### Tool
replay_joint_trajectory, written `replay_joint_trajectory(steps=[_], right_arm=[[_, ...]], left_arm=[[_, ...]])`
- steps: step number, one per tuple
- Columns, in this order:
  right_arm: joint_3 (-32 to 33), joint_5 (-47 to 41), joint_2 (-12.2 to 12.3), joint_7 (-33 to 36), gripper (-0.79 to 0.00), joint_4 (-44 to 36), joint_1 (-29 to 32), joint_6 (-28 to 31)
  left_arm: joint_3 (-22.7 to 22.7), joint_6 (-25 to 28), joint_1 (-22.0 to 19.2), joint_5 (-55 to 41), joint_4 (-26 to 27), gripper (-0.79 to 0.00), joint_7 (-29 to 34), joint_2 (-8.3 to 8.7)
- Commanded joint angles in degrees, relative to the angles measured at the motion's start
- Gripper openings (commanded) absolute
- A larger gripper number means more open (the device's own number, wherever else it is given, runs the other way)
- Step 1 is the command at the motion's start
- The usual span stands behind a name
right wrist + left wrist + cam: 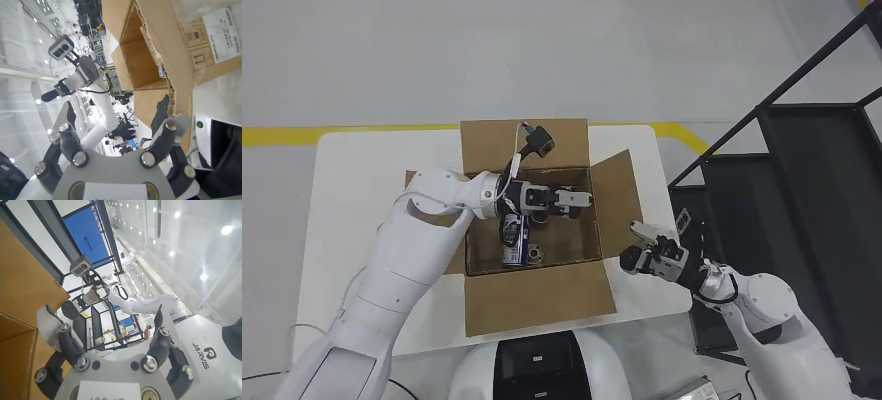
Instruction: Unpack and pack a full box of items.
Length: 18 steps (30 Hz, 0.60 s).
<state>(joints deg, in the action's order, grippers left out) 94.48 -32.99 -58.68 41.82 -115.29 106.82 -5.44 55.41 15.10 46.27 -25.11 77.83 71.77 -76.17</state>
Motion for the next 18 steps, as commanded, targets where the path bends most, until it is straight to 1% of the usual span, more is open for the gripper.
replay_joint_trajectory(steps=[1, 5, 7, 10, 15, 18], right_arm=[[0.2, -2.3, -0.2, -1.7, 0.0, 0.4, 0.1, 0.8], [0.6, -3.7, -0.6, -6.5, 0.0, 1.0, 0.1, 2.7], [0.5, -1.0, -0.6, -8.5, 0.0, 1.0, 0.1, 2.8], [-0.5, 6.5, -0.5, -11.1, 0.0, 0.8, -0.5, 1.2], [-3.9, 13.2, -0.6, -13.7, 0.0, 1.6, -2.1, -0.4], [-5.7, 14.6, -0.7, -13.9, 0.0, 2.8, -3.4, -0.8]], left_arm=[[1.0, -1.1, 1.2, 0.6, 2.2, 0.0, 0.3, 0.48], [3.5, -3.1, 3.7, 2.2, 6.6, 0.0, 0.7, 1.56], [5.2, -4.2, 5.0, 3.3, 8.8, 0.0, 0.9, 2.17], [8.3, -6.1, 6.7, 4.9, 12.2, 0.0, 1.4, 3.18], [15.8, -9.3, 10.4, 9.3, 18.6, 0.0, 1.2, 5.18], [21.3, -10.7, 13.6, 11.7, 22.8, 0.0, 0.0, 6.34]])
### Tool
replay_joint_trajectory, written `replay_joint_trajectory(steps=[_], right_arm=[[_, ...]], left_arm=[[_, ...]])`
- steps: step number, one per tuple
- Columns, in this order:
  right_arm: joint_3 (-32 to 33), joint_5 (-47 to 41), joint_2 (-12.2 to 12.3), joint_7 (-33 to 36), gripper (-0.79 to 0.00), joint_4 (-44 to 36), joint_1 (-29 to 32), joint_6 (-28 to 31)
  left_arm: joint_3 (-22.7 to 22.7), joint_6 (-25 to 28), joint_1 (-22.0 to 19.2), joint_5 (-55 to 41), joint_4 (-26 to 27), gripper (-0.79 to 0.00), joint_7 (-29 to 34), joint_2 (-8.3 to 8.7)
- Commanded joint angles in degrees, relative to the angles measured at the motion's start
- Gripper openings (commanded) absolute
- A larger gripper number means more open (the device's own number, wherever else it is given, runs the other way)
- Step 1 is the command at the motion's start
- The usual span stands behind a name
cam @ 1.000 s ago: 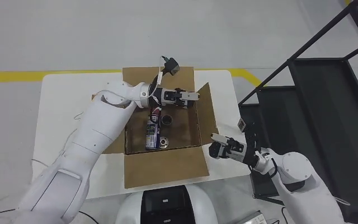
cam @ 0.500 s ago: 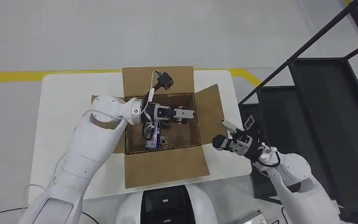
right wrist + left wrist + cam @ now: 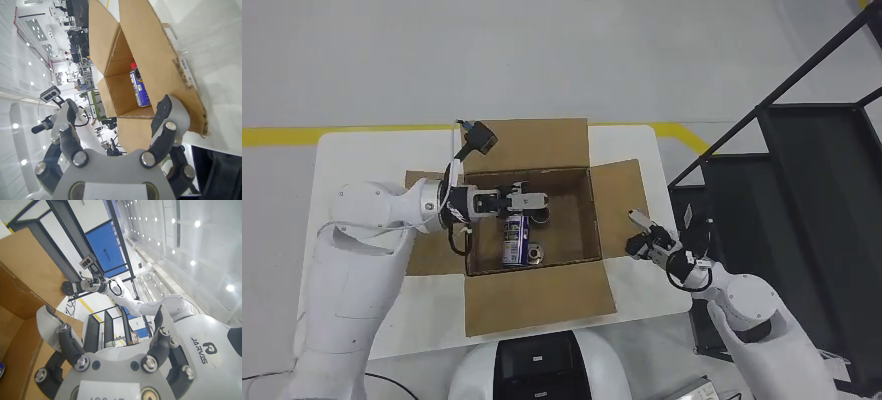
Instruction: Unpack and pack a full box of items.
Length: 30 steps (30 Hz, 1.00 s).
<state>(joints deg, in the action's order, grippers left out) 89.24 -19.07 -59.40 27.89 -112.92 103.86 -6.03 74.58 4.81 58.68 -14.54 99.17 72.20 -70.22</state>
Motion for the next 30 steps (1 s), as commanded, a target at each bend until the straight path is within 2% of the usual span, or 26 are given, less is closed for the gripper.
replay_joint_trajectory(steps=[1, 8, 12, 16, 21, 26, 30], right_arm=[[-1.0, 1.6, 0.0, -0.1, 0.0, 0.7, -0.9, -0.4], [-4.9, 6.0, -0.3, -0.7, 0.0, 2.5, -3.4, -3.5], [-6.3, 6.8, -0.4, -0.9, 0.0, 3.5, -4.4, -3.9], [-7.4, 8.4, -0.5, -0.8, 0.0, 4.4, -5.3, -4.3], [-8.0, 8.1, -0.7, -1.1, 0.0, 4.3, -6.4, -3.4], [-6.7, 8.3, -0.7, -2.3, 0.0, 1.0, -6.6, -1.5], [-6.7, 9.8, -0.7, -0.4, 0.0, -2.2, -8.1, -1.2]], left_arm=[[4.1, -0.8, 2.4, 2.2, 2.9, 0.0, -1.1, 0.77], [16.8, -0.9, 13.8, 6.1, 12.4, 0.0, -7.8, 2.59], [22.1, 0.0, 20.7, 5.0, 16.0, 0.0, -10.7, 3.05], [26.5, 0.4, 25.4, 4.7, 18.5, 0.0, -12.8, 3.42], [29.3, 0.0, 28.9, 4.2, 20.4, 0.0, -13.8, 3.78], [30.2, -0.8, 30.2, 3.9, 19.7, 0.0, -13.9, 4.14], [30.1, 0.0, 31.1, 3.1, 19.4, 0.0, -14.4, 4.32]])
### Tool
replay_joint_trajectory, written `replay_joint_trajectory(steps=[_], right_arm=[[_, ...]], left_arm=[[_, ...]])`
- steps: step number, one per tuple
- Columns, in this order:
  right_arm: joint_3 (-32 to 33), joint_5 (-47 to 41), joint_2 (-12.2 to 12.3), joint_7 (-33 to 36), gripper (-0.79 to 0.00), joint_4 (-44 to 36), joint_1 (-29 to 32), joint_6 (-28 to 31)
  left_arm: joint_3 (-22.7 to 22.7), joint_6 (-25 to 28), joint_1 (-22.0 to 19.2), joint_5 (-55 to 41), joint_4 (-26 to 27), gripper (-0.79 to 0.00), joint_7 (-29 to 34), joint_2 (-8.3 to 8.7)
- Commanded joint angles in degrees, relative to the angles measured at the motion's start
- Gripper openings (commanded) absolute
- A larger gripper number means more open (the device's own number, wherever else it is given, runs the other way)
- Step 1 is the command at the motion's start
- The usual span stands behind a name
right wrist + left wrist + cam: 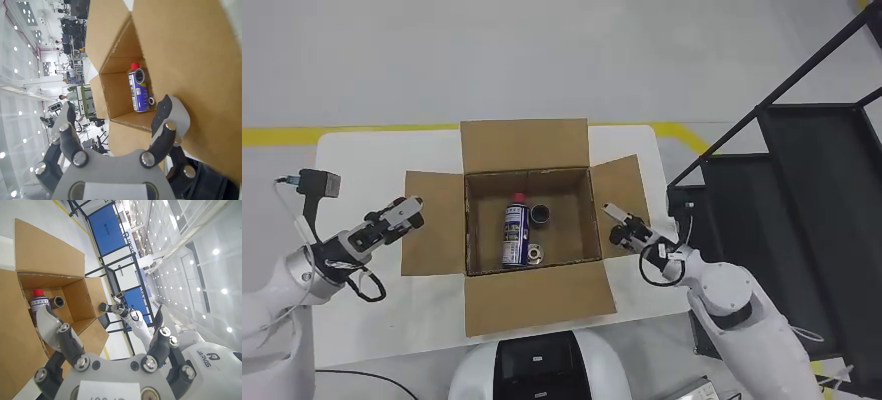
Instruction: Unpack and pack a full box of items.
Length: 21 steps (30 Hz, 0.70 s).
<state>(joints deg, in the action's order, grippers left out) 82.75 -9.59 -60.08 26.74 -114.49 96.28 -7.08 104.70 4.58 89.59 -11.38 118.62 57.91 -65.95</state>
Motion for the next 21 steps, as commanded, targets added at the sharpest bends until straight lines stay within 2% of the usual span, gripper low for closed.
replay_joint_trajectory(steps=[1, 6, 11, 15, 21], right_arm=[[-0.7, 1.2, 0.0, 1.5, 0.0, -1.4, -1.4, -0.4], [-5.7, 10.7, 0.0, 4.5, 0.0, -4.3, -7.7, -5.2], [-14.4, 21.7, -0.4, 10.4, 0.0, -5.0, -16.1, -11.3], [-22.5, 31.9, -1.2, 13.3, 0.0, -1.1, -23.7, -15.2], [-32.5, 36.0, -3.4, 20.5, 0.0, 8.0, -34.3, -19.6]], left_arm=[[-0.2, 0.7, 0.4, -0.2, 0.1, 0.0, -0.2, 0.08], [-0.4, 1.1, 0.6, -0.3, 0.1, 0.0, -0.3, 0.1], [-0.4, 1.1, 0.6, -0.3, 0.1, 0.0, -0.3, 0.1], [-0.4, 1.1, 0.6, -0.3, 0.1, 0.0, -0.3, 0.1], [-0.4, 1.1, 0.6, -0.3, 0.1, 0.0, -0.3, 0.1]])
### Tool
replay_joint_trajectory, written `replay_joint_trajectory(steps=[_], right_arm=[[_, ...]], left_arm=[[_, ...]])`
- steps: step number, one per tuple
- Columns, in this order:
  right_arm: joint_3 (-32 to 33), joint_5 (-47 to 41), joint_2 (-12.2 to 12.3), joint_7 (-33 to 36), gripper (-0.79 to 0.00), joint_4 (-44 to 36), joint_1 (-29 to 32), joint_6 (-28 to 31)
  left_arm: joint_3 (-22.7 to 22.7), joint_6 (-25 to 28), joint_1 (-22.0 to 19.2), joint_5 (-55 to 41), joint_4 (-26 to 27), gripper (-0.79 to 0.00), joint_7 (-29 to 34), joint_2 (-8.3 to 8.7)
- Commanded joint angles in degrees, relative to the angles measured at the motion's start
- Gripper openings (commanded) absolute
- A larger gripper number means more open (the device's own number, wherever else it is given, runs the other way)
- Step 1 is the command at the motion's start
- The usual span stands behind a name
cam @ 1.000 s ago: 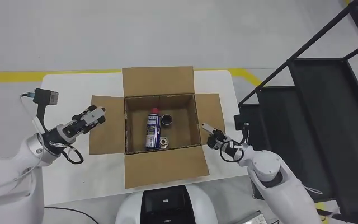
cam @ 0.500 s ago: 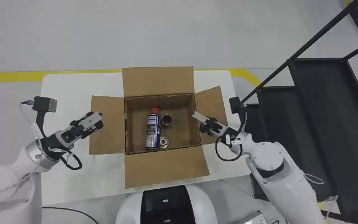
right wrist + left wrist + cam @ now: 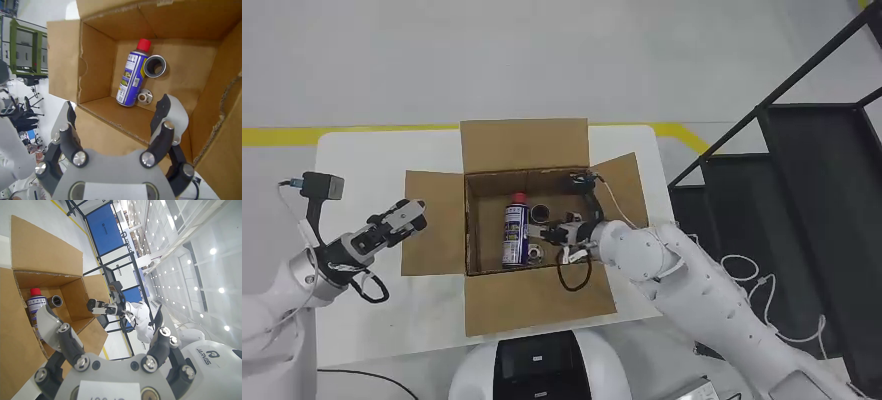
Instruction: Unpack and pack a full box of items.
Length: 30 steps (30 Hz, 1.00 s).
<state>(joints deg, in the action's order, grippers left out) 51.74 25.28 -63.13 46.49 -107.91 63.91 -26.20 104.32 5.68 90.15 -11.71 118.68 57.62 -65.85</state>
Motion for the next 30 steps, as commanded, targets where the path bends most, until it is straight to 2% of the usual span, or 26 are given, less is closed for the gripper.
replay_joint_trajectory(steps=[1, 4, 9, 26, 30], right_arm=[[-3.1, 2.3, -0.7, 2.0, 0.0, 2.9, -3.4, -1.1], [-7.0, 4.0, -1.9, 3.8, 0.0, 6.1, -7.3, -1.6], [-12.3, 7.9, -3.8, 3.8, 0.0, 11.8, -12.1, 1.4], [-12.4, 8.0, -3.9, 3.4, 0.0, 12.2, -12.1, 1.8], [-13.3, 10.4, -4.2, 1.8, 0.0, 14.1, -11.7, 3.3]], left_arm=[[0.0, 0.0, 0.0, 0.0, 0.0, 0.0, 0.0, 0.0], [0.0, 0.0, 0.0, 0.0, 0.0, 0.0, 0.0, 0.0], [0.0, 0.0, 0.0, 0.0, 0.0, 0.0, 0.0, 0.0], [0.0, 0.0, 0.0, 0.0, 0.0, 0.0, 0.0, 0.0], [0.0, 0.0, 0.0, 0.0, 0.0, 0.0, 0.0, 0.0]])
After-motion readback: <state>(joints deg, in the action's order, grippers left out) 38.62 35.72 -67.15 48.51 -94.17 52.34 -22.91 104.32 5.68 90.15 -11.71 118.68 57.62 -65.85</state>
